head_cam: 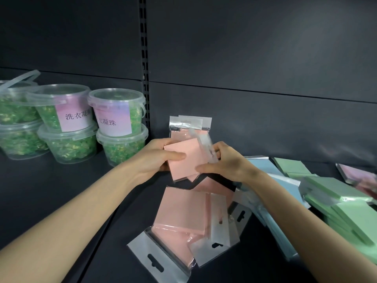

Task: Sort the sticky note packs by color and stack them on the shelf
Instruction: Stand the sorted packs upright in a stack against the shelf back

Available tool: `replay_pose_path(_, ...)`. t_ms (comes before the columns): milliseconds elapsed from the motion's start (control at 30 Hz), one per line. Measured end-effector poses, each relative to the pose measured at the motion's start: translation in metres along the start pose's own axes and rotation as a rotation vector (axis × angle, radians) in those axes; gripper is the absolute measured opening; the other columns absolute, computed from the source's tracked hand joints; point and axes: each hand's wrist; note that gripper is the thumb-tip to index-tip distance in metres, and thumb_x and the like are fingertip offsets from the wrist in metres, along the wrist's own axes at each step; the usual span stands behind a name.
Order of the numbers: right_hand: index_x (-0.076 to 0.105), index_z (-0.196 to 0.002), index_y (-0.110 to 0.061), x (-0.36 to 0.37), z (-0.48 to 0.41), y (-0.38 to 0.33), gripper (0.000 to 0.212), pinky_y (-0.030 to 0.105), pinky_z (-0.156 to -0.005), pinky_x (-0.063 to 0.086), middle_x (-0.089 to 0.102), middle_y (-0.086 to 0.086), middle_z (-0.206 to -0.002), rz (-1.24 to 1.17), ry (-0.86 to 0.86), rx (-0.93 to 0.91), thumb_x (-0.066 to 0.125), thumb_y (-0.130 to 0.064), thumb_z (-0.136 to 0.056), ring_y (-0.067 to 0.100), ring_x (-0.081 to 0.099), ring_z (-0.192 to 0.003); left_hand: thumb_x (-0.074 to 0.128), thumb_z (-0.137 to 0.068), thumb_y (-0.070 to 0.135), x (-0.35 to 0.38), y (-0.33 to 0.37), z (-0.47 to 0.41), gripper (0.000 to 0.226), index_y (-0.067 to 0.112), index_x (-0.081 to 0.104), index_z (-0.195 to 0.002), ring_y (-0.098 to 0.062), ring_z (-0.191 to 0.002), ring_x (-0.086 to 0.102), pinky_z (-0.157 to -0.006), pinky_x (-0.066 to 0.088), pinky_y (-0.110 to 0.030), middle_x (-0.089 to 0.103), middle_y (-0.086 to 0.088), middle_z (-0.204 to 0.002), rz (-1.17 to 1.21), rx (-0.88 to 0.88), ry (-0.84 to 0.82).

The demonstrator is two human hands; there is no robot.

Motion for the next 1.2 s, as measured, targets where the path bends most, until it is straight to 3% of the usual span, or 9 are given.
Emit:
replay_pose_path(100,0.052,-0.106,-0.010,-0.005,0.002,-0.003,0.050,0.025,-0.066,0.048,0.062,0.000,-0.091,-0.096,0.099,-0.009,0.081,-0.023,-0.068,0.021,0.061,-0.084,0.068,-0.078,-0.008,0.002,-0.003,0.001,0.035,0.013,0.061,-0.105,-0.020,-0.095,0.066,-0.090,0.052,-0.040,0.067,-0.006,-0.101,0.073,0.026,-0.003)
replay_pose_path(233,0.056,-0.108,-0.002,-0.008,0.003,-0.005,0.044,0.038,-0.084,0.056,0.066,0.005,-0.080,-0.383,0.210,-0.017,0.079,-0.004,-0.071,0.024,0.067,-0.078,0.065,-0.080,-0.009,0.005,-0.002,0.004,0.044,0.015,0.057,-0.115,-0.019,-0.096,0.068,-0.083,0.056,-0.035,0.070,-0.007,-0.104,0.104,0.040,-0.086)
replay_pose_path(400,0.058,-0.113,-0.006,-0.013,0.009,-0.012,0.038,0.028,-0.070,0.060,0.068,0.004,-0.092,-0.559,0.078,-0.057,0.071,0.003,-0.078,0.014,0.069,-0.079,0.071,-0.074,-0.010,0.008,-0.003,0.001,0.052,0.015,0.056,-0.117,-0.022,-0.094,0.069,-0.076,0.056,-0.035,0.071,-0.007,-0.104,0.131,0.133,0.036)
replay_pose_path(600,0.064,-0.093,-0.011,-0.027,-0.001,-0.001,0.026,0.048,-0.075,0.059,0.072,0.016,-0.093,-0.364,0.256,-0.042,0.074,0.000,-0.072,0.035,0.070,-0.086,0.059,-0.090,0.006,-0.002,-0.009,-0.012,0.028,0.021,0.057,-0.114,-0.021,-0.110,0.061,-0.101,0.045,-0.043,0.065,-0.003,-0.115,0.030,0.072,0.070)
replay_pose_path(700,0.061,-0.081,-0.021,-0.027,-0.007,0.005,0.024,0.046,-0.077,0.058,0.071,0.014,-0.084,-0.219,0.254,-0.037,0.074,-0.004,-0.071,0.036,0.069,-0.080,0.054,-0.094,0.011,0.001,-0.006,-0.016,0.028,0.027,0.051,-0.116,-0.012,-0.110,0.056,-0.100,0.042,-0.028,0.058,0.001,-0.123,-0.198,0.105,0.040)
replay_pose_path(867,0.060,-0.086,-0.014,-0.021,-0.021,0.001,0.016,0.030,-0.068,0.053,0.059,0.002,-0.069,-0.010,0.260,-0.028,0.069,-0.007,-0.074,0.019,0.056,-0.063,0.072,-0.077,0.045,0.010,-0.008,-0.024,0.082,0.023,0.025,-0.140,-0.008,-0.119,0.023,-0.094,0.024,-0.020,0.027,0.002,-0.129,-0.675,0.149,0.173)
replay_pose_path(1033,0.058,-0.090,-0.016,-0.016,-0.029,-0.007,0.019,0.009,-0.047,0.041,0.054,-0.006,-0.066,0.016,0.235,-0.063,0.068,-0.008,-0.077,0.011,0.051,-0.059,0.083,-0.068,0.030,0.012,-0.016,-0.028,0.120,0.015,-0.005,-0.148,-0.020,-0.113,0.048,-0.093,0.039,-0.025,0.032,-0.006,-0.140,-0.669,0.067,0.202)
replay_pose_path(1100,0.059,-0.093,-0.014,-0.014,-0.032,-0.012,0.019,0.015,-0.055,0.045,0.058,-0.003,-0.072,0.026,0.215,-0.084,0.068,-0.007,-0.077,0.016,0.055,-0.068,0.084,-0.069,0.025,0.009,-0.016,-0.033,0.125,0.014,-0.013,-0.148,-0.021,-0.111,0.051,-0.084,0.041,-0.024,0.041,-0.007,-0.140,-0.677,0.027,0.149)
replay_pose_path(1200,0.056,-0.104,-0.008,-0.009,-0.040,-0.016,0.030,0.034,-0.076,0.053,0.064,0.009,-0.097,0.027,0.179,-0.077,0.069,-0.009,-0.078,0.025,0.062,-0.089,0.085,-0.067,0.018,0.009,-0.012,-0.038,0.110,0.010,0.007,-0.145,-0.013,-0.103,0.048,-0.078,0.038,-0.020,0.048,-0.001,-0.128,-0.658,0.034,0.103)
Point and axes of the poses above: each hand's wrist, its own z-axis away from the middle knuckle, its own x-axis out of the palm, y = z × x
